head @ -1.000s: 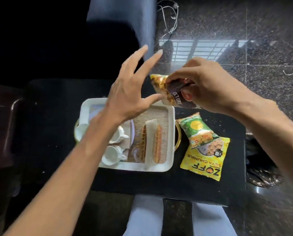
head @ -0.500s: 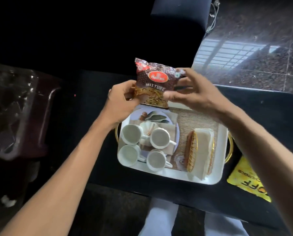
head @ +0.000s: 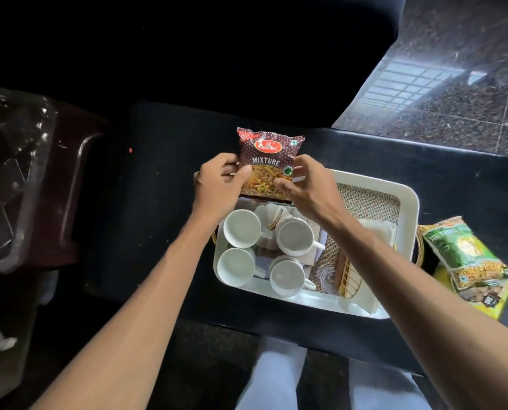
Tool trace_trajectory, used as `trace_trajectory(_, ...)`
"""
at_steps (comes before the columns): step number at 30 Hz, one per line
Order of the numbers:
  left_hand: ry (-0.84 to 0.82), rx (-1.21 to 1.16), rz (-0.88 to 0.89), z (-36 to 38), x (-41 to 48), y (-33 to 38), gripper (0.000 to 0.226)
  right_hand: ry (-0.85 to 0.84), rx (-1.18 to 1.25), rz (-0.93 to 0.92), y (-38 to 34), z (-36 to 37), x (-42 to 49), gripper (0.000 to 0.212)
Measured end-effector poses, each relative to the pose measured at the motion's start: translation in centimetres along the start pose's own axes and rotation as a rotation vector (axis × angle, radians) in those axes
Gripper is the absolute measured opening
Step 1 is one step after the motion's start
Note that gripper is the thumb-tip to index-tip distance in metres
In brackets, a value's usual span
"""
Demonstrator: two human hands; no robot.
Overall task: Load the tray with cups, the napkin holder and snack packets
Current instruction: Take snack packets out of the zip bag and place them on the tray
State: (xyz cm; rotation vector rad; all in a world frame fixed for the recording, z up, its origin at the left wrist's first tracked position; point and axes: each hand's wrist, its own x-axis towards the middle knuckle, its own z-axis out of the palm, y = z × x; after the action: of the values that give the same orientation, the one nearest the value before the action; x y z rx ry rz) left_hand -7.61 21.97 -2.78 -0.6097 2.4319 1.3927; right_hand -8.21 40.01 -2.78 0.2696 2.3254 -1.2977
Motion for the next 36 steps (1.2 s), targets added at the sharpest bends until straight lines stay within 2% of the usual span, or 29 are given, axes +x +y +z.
trace_trajectory(6,0.045,0.084,-0.028,0.3,0.3,-0.5,0.034,0.03,-0.033,0.014,-0.3,1.5,0.2,0.038)
trace_trajectory(13,0.072,0.138,-0.06,0.6,0.0,-0.9,0.036,0.081,-0.008,0.042,0.0,2.6,0.1,0.043)
trace_trajectory(21,0.215,0.065,-0.002,0.0,-1.6,0.0,0.035,0.121,0.061,0.05,0.2,2.0,-1.1,0.043)
trace_trajectory(25,0.308,0.089,0.129,0.3,-3.6,1.9,0.031,0.22,0.1,0.028,1.2,-1.6,-4.2,0.037)
trace_trajectory(30,0.132,0.194,0.464,4.6,-6.6,6.0,0.025,0.393,0.059,0.068,4.8,-8.6,-9.7,0.026)
trace_trajectory(36,-0.296,0.398,0.721,13.3,-9.8,10.1,0.025,0.605,-0.053,0.274,11.6,-15.1,-14.3,0.027)
